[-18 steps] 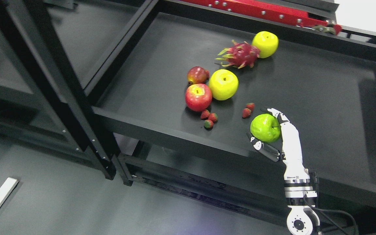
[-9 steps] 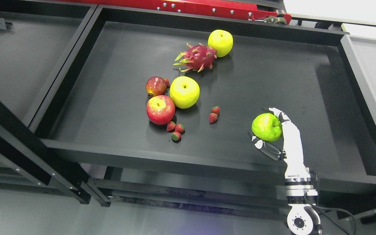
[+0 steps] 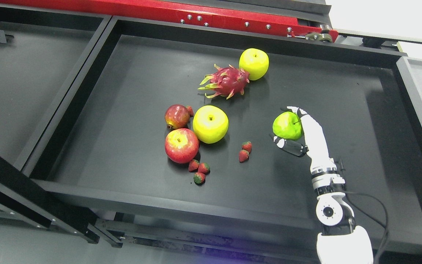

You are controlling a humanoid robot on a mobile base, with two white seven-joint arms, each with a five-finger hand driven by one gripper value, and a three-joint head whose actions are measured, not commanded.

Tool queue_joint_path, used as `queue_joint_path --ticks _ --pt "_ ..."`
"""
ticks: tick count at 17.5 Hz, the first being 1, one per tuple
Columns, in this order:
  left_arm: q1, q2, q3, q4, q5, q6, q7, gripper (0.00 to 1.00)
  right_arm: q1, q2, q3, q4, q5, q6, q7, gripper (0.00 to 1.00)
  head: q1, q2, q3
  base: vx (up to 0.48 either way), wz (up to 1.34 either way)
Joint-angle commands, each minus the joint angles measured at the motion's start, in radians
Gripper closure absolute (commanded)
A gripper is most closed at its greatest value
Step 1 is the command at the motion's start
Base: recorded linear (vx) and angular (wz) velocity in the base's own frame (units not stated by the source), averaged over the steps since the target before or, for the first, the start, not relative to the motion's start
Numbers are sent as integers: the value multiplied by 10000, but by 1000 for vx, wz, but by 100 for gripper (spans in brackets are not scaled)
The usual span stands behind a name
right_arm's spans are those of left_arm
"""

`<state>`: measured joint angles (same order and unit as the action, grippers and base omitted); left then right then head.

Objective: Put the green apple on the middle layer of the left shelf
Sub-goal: 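Lower the green apple onto the black shelf tray near the other fruit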

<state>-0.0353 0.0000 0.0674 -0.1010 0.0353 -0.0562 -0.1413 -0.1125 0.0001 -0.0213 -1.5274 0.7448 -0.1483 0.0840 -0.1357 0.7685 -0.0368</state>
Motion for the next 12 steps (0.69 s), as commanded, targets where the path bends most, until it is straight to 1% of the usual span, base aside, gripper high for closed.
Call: queue_joint_path --ticks 1,4,5,7,8,9,10,11,12 --pt "0 174 16 -3 0 -5 2 0 -1008 -185 -140 3109 329 883 4 99 0 0 0 131 71" --pt "0 174 -14 -3 0 -5 2 0 -915 -185 -216 3124 314 976 -27 99 0 0 0 107 78" --pt "0 174 -14 -3 0 -5 2 0 -900 -261 -216 3125 329 1235 -12 98 0 0 0 87 55" --pt "0 174 16 -3 0 -5 2 0 -900 -368 -232 3140 329 2489 -11 97 0 0 0 74 44" --pt "0 174 16 -3 0 -5 2 0 -885 -430 -232 3140 314 2951 -27 94 0 0 0 61 33" --pt "0 174 -14 -3 0 -5 2 0 -824 -461 -262 3140 268 3244 -42 87 0 -1 0 40 6" --pt "0 174 16 -3 0 -5 2 0 -732 -446 -399 3109 177 3338 -42 79 0 -1 0 40 6" --pt "0 174 16 -3 0 -5 2 0 -686 -431 -735 3033 -21 3263 -12 62 0 0 0 18 3" --pt "0 174 16 -3 0 -5 2 0 -670 -415 -996 2941 -464 3065 34 20 0 -1 0 0 0"
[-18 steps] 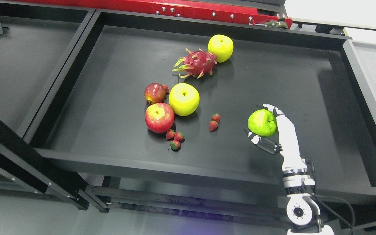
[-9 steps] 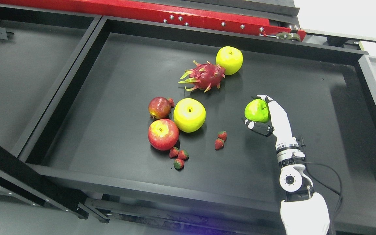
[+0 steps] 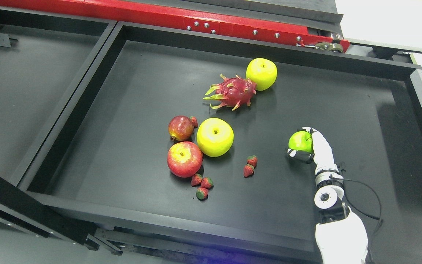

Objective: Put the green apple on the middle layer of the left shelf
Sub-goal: 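Open the right hand and withdraw it from the green apple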

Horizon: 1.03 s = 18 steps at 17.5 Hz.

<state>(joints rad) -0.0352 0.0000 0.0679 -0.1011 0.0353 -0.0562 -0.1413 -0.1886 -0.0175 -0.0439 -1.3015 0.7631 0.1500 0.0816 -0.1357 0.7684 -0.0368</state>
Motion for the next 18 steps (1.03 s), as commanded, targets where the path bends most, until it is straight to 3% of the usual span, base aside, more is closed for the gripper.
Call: queue_joint_path --ticks 1,5,8,9,13,18 --pt "0 175 12 -1 0 -5 2 0 106 -254 -818 500 -1152 -178 89 2 0 0 0 0 0" --pt "0 175 -19 -1 0 -5 2 0 581 -255 -742 -758 -2827 -1848 120 0 0 0 0 0 0" --pt "0 175 -19 -1 0 -5 2 0 1345 -10 -742 -1783 -4280 -4071 104 0 0 0 0 0 0" --pt "0 175 -19 -1 0 -5 2 0 1637 0 -742 -2137 -4864 -4335 104 0 0 0 0 0 0" --pt "0 175 11 -1 0 -5 2 0 2818 0 -590 -3411 -6722 -4415 104 0 0 0 0 0 0" --pt "0 175 12 -1 0 -5 2 0 3847 0 -190 -3889 -7615 -4262 59 0 0 -1 0 0 0"
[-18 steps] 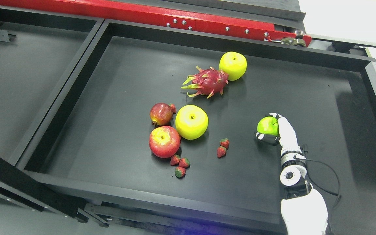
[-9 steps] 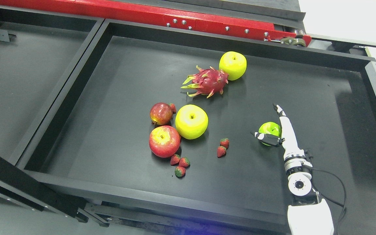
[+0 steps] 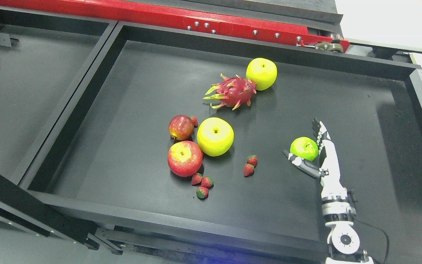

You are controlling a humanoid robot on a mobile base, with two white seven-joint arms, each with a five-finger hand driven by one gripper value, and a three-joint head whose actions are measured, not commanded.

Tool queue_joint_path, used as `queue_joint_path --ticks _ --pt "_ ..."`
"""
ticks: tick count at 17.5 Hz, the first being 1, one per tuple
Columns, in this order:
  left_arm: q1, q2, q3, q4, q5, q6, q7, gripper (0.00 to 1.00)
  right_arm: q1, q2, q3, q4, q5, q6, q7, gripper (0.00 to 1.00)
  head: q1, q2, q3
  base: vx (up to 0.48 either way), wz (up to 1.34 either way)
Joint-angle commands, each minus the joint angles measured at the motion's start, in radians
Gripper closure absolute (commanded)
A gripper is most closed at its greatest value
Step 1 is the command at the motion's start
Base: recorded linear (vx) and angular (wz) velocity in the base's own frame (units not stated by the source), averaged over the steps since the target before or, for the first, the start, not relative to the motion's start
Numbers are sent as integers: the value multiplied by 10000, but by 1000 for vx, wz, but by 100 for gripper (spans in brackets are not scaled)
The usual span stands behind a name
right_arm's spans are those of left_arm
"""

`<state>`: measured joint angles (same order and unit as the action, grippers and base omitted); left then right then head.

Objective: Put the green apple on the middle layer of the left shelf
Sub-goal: 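Open the right hand and withdraw it from the green apple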

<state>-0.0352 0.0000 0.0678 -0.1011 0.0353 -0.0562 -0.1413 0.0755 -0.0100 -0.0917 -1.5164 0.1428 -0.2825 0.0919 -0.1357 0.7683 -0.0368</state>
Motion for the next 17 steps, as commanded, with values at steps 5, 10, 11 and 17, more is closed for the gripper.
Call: queue_joint_path --ticks 5,10,11,17 --pt "-1 175 13 14 0 -5 2 0 1346 -75 411 -1756 -1765 953 -122 0 0 0 0 0 0" --pt "-1 175 13 14 0 -5 2 0 1408 -75 870 -1894 -1796 1137 -122 0 0 0 0 0 0" --pt "-1 175 -18 14 0 -5 2 0 1392 -75 917 -1894 -1796 1168 -122 0 0 0 0 0 0" --pt "-1 175 12 -1 0 -5 2 0 1300 -75 917 -1894 -1796 1168 -152 0 0 0 0 0 0"
